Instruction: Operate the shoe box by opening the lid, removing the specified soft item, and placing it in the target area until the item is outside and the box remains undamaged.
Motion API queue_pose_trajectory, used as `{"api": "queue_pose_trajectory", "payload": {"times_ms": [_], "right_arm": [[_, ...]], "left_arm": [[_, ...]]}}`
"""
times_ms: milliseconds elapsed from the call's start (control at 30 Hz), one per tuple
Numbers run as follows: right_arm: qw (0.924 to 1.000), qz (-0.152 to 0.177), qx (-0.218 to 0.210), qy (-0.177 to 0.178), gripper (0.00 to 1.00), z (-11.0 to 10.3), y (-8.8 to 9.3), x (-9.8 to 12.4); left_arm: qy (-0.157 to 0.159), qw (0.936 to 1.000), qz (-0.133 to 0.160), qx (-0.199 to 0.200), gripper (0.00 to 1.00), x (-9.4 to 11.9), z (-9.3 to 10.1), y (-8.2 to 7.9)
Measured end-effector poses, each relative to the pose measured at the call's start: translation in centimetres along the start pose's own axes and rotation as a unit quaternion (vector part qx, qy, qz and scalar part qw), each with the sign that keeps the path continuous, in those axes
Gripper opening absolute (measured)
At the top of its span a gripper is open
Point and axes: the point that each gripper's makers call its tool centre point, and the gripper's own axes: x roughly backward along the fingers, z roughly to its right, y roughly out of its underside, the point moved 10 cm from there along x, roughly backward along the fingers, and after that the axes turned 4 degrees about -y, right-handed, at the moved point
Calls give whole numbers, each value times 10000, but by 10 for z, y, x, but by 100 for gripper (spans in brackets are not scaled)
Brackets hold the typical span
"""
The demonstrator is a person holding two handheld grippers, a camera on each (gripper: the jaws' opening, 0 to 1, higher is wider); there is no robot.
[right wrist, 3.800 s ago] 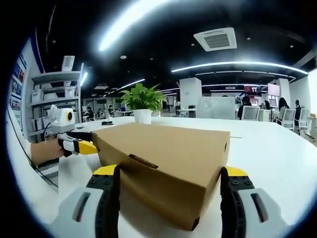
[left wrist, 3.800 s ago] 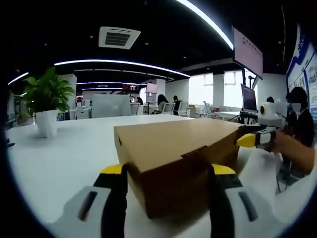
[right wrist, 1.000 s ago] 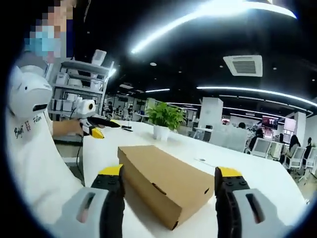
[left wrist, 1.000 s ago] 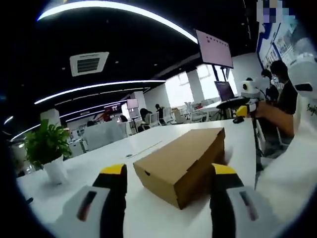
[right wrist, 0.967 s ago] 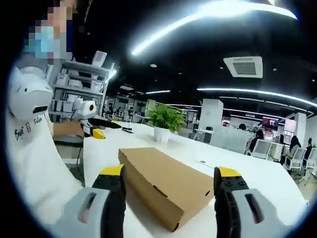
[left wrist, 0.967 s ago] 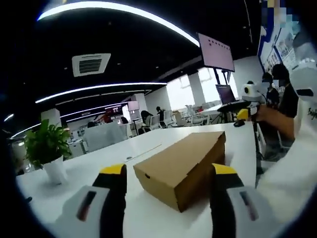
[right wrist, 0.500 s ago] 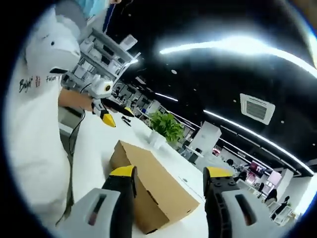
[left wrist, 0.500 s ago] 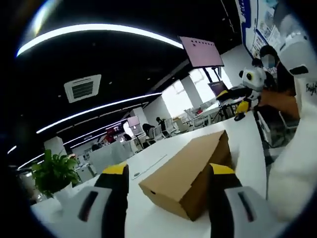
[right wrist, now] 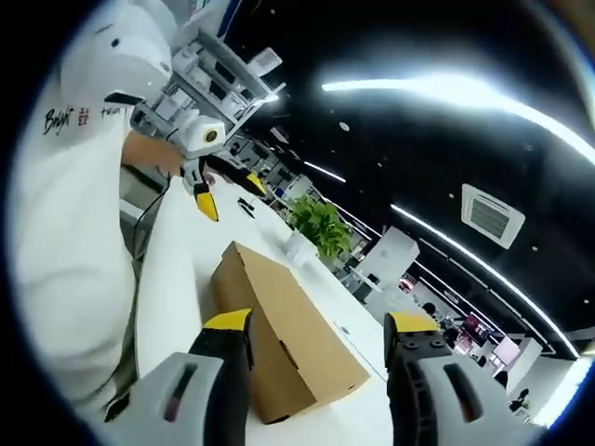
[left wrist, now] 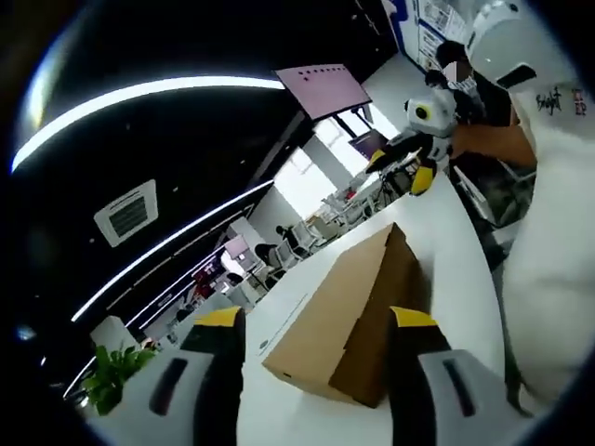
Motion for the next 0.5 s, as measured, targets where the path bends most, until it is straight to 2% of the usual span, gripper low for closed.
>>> {"api": "queue_pose_trajectory", "payload": {"times_ms": [33,100,133,167,300,367,433,500], "right_arm": [[10000,-33,67,-23,55,0,0,-3],[9996,-170,193,-128,54,-1,3,-8],[9989,-302,279,-205,53,-1,4,-10],[9987,-334,334,-214,53,-1,5,-11],[9987,-319,353,-158,53,-3,8,-10],[9991,-288,303,-122,53,-3,9,-9],[9990,-301,310,-112,51,-4,10,-8],[9990,-336,285,-87,51,-4,11,-8]], "left_arm": [[-84,9998,7,-176,62,0,0,1],[-359,9963,-197,-750,60,3,-4,1],[-458,9917,-350,-1147,60,4,-4,0],[-512,9897,-379,-1285,60,3,-3,-1],[-397,9937,-400,-967,66,-3,-3,-1],[-465,9922,-454,-1066,64,-5,-1,1],[-368,9884,-584,-1353,62,-6,2,3],[-267,9897,-575,-1284,62,-6,5,5]]}}
